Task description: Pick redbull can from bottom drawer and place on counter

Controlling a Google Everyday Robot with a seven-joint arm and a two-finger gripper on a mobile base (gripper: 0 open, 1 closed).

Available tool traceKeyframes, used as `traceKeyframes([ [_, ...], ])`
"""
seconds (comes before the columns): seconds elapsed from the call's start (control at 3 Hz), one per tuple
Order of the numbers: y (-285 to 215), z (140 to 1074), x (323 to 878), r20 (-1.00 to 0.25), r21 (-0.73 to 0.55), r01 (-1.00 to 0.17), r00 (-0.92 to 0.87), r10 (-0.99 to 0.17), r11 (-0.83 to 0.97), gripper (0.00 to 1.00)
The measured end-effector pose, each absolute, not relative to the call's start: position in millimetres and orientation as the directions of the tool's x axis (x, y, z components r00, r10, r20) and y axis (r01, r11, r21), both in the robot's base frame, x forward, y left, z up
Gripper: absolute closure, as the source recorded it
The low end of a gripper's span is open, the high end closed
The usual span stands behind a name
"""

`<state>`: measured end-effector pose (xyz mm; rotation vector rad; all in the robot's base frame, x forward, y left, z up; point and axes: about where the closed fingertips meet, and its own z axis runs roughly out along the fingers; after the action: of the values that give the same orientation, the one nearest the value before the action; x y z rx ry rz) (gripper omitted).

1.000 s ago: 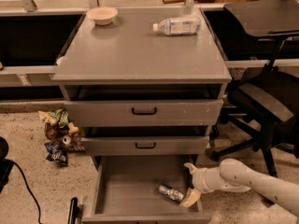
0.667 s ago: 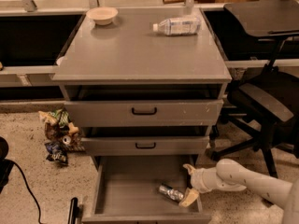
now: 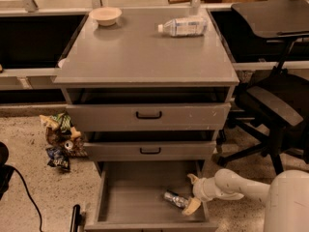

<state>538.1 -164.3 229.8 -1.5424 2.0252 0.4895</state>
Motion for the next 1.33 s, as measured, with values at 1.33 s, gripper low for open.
traceKeyframes([
  [1.33,-151.1,139.8,567.5,-0.535,0.013,-0.959,-0.245,-0.808,0.282,0.0],
])
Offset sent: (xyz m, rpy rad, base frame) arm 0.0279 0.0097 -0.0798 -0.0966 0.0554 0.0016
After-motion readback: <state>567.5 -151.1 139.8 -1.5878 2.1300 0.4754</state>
